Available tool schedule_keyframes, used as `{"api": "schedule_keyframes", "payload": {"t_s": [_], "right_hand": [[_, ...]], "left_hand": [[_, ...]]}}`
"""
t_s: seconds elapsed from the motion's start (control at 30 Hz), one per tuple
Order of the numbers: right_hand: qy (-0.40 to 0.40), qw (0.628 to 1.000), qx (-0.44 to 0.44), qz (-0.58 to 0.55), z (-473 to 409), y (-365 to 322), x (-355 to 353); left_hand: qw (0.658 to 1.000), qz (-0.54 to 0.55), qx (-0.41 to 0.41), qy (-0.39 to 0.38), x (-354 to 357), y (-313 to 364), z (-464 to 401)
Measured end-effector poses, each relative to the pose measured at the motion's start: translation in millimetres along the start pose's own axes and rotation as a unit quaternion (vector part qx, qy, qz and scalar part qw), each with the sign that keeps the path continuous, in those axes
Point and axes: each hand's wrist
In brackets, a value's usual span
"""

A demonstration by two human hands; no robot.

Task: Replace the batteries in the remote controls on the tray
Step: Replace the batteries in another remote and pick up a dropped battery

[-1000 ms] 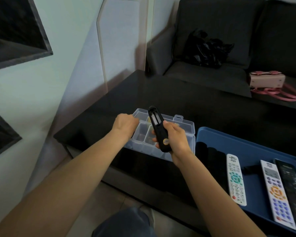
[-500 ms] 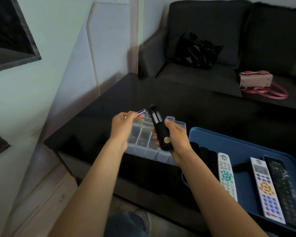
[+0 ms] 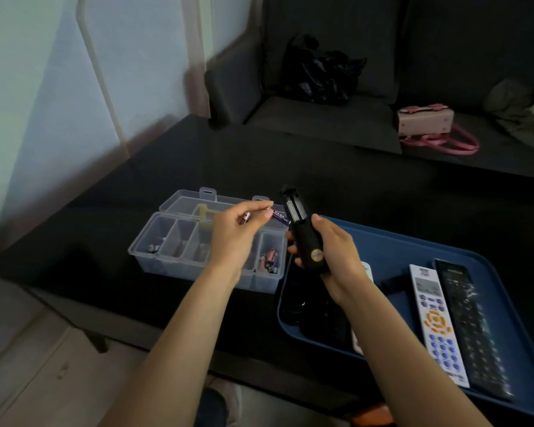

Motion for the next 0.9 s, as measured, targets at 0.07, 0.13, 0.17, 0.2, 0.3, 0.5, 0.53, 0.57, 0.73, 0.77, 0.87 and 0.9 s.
{"api": "schedule_keyframes", "payload": {"t_s": [0.07, 0.13, 0.17, 0.2, 0.3, 0.5, 0.53, 0.57, 0.73, 0.77, 0.87, 0.9], "right_hand": [[0.004, 1.0, 0.004, -0.007, 1, 5, -9], [0.007, 1.0, 0.015, -0.013, 2, 8, -15], [0.008, 1.0, 0.018, -0.014, 3, 9, -17], [0.007, 1.0, 0.018, -0.016, 3, 8, -18], [0.0, 1.0, 0.007, -0.007, 5, 6, -22], [-0.003, 1.0, -0.009, 0.026, 13, 9, -26], [0.0, 1.0, -0.014, 0.026, 14, 9, -27], [0.001, 0.999, -0.019, 0.028, 14, 9, -27], [0.013, 0.997, -0.044, 0.057, 15, 9, -31], [0.015, 0.997, -0.048, 0.055, 15, 9, -31], [0.027, 0.996, -0.058, 0.058, 14, 11, -31], [0.033, 0.996, -0.064, 0.053, 14, 10, -31]], "left_hand": [[1.0, 0.003, 0.019, -0.011, 6, -3, -2], [0.999, 0.001, 0.038, -0.002, 13, -5, -3], [0.999, 0.001, 0.045, 0.006, 16, -6, -3], [0.999, 0.001, 0.053, 0.015, 19, -7, -3], [0.997, -0.012, 0.069, 0.034, 26, -9, -2], [0.992, -0.074, 0.104, 0.012, 34, -9, -5], [0.99, -0.091, 0.112, 0.006, 35, -9, -6], [0.987, -0.106, 0.122, 0.003, 35, -9, -6], [0.975, -0.176, 0.138, 0.015, 42, -10, 1], [0.968, -0.2, 0.148, 0.021, 43, -10, 2], [0.953, -0.25, 0.166, 0.039, 44, -14, 4], [0.952, -0.255, 0.162, 0.039, 44, -15, 4]]}}
Point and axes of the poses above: each hand's wrist, its own z-axis away from the middle knuckle, its own x-axis out of the palm, y = z × x, and after that the axes turned 7 degrees about z, right-handed
